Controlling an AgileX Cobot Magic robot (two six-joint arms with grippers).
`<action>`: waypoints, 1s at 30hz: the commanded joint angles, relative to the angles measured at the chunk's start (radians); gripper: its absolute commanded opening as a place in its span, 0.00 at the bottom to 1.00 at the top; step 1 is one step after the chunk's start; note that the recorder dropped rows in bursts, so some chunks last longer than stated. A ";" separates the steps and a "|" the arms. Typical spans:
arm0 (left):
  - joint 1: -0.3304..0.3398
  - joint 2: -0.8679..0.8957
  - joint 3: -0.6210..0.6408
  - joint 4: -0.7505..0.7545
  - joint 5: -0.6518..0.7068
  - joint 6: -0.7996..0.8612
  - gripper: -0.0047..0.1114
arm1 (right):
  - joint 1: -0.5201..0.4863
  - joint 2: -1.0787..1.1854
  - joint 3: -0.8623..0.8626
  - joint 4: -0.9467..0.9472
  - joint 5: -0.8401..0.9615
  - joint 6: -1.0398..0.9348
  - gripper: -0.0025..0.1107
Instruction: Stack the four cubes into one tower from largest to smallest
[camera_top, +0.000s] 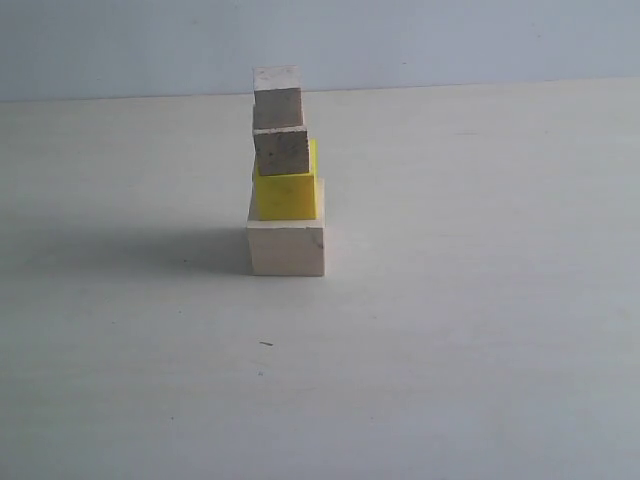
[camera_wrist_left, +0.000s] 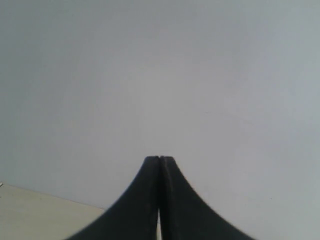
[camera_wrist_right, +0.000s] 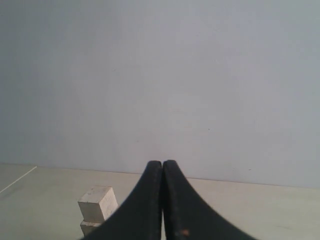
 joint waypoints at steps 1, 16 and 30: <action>-0.002 -0.015 0.003 0.003 0.001 0.004 0.04 | -0.003 -0.004 0.004 -0.004 0.000 -0.002 0.02; 0.113 -0.244 0.003 0.016 0.001 0.012 0.04 | -0.003 -0.004 0.004 -0.006 0.000 -0.002 0.02; 0.113 -0.246 0.006 -0.183 0.106 -0.003 0.04 | -0.003 -0.004 0.004 -0.004 0.000 -0.002 0.02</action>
